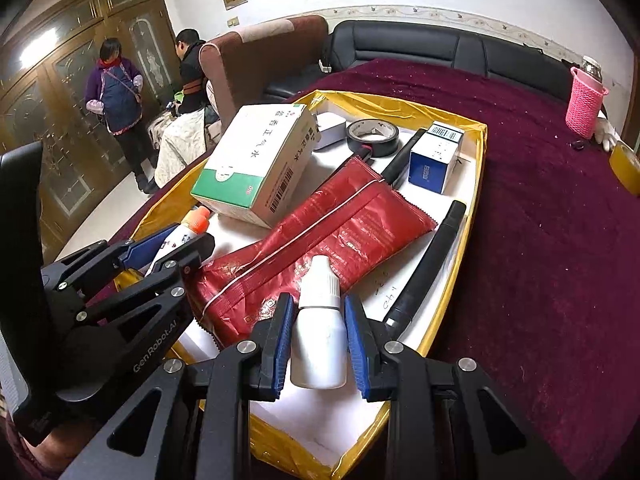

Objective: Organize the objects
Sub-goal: 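Carry both bottles over the tray with both grippers, then lower both bottles into the tray and open both grippers, then move both grippers back over the table toward the clear pink lunch box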

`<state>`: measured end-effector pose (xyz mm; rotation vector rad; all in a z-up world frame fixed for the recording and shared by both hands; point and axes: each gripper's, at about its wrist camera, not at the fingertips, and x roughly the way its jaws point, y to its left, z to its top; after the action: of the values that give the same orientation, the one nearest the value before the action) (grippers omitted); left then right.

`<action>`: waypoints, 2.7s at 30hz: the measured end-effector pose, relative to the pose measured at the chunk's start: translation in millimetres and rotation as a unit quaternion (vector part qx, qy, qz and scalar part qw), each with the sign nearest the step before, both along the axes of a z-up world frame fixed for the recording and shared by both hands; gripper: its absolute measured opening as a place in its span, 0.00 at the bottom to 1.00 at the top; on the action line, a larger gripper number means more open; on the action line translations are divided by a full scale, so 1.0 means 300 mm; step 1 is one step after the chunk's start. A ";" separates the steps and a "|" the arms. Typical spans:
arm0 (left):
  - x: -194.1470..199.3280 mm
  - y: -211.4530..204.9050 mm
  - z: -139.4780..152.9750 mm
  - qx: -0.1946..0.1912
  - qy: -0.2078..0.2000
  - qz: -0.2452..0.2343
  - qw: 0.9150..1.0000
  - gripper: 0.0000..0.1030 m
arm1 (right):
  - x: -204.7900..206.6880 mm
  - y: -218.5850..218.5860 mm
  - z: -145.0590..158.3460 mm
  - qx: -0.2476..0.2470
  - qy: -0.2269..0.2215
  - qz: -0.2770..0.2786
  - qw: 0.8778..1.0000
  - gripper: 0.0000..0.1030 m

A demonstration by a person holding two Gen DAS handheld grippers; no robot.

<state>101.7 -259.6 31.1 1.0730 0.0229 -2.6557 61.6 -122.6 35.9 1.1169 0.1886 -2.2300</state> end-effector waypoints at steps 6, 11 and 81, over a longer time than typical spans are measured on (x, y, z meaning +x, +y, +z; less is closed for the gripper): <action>0.012 0.011 0.023 -0.009 0.016 0.002 1.000 0.36 | 0.000 -0.001 0.002 0.005 0.004 -0.007 1.000 0.29; 0.027 0.022 0.049 -0.020 0.035 0.006 0.999 0.63 | -0.005 0.008 0.005 0.005 0.006 -0.017 1.000 0.31; -0.047 0.664 0.188 -0.134 0.011 -0.136 0.982 0.89 | -0.082 0.689 0.058 -0.170 -0.018 -0.163 0.972 0.81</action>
<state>87.7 -60.5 87.6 1.0187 -0.4973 -2.7993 37.1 84.0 53.2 1.0545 -0.4072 -2.4015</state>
